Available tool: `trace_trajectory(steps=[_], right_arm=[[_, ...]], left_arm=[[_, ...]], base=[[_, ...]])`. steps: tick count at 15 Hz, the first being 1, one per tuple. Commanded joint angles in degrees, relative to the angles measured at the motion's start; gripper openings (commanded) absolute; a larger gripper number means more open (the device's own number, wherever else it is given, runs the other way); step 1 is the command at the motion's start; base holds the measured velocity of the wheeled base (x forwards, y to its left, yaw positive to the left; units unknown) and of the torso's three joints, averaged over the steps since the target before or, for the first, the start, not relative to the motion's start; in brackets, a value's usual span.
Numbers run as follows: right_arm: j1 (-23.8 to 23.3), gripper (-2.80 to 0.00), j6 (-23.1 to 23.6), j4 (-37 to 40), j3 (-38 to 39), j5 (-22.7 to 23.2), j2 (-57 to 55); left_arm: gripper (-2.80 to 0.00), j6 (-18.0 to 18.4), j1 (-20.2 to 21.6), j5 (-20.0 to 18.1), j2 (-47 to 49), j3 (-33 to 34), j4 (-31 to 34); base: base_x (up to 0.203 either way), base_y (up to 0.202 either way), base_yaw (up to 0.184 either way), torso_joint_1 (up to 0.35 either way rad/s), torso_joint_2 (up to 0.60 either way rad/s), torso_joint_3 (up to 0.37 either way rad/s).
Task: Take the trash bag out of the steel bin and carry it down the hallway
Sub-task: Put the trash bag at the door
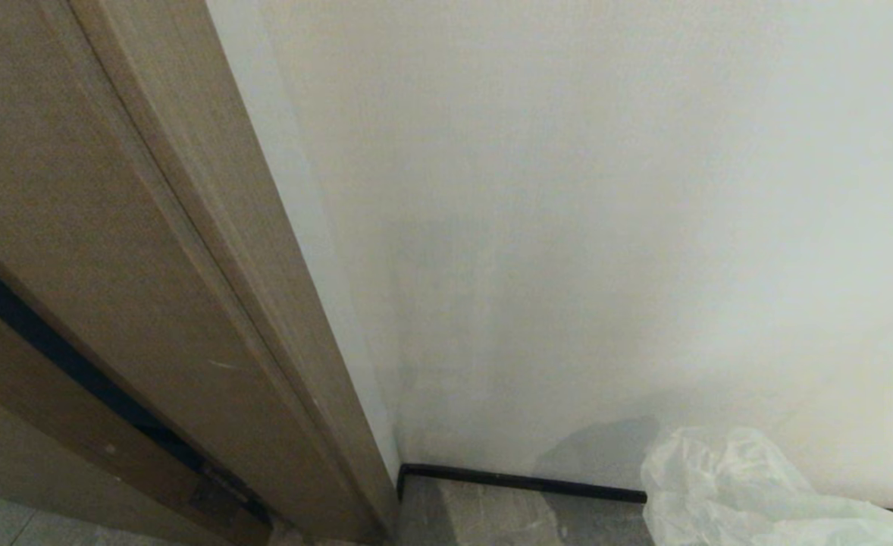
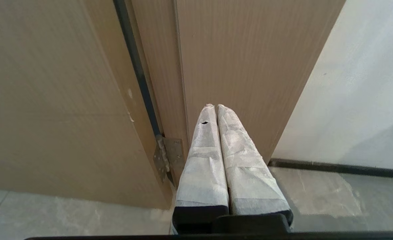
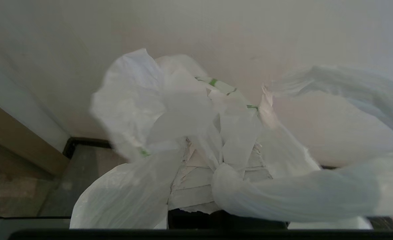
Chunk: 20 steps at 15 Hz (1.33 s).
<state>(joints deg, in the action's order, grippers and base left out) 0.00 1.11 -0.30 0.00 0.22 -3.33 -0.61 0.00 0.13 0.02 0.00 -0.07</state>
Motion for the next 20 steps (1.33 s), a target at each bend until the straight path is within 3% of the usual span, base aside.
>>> trace_trajectory(steps=[1, 12, 20], right_arm=[[0.0, -2.8, 0.12, -0.05, 0.09, 0.04, -0.01], [0.0, -2.8, -0.05, -0.22, 0.09, 0.04, -0.01], [0.0, -2.8, 0.03, -0.12, 0.0, -0.13, -0.18]], left_arm=[[-2.8, 0.0, 0.0, 0.04, -0.11, 0.09, -0.01], [-2.8, 0.0, 0.0, -0.05, -0.11, 0.09, -0.01], [-2.8, 0.26, 0.0, -0.05, -0.11, 0.09, -0.01]], base=[[0.0, 0.0, 0.0, 0.005, 0.0, -0.202], [0.0, 0.0, 0.0, 0.002, 0.0, -0.197], [0.0, 0.0, 0.0, 0.0, 0.0, -0.028]])
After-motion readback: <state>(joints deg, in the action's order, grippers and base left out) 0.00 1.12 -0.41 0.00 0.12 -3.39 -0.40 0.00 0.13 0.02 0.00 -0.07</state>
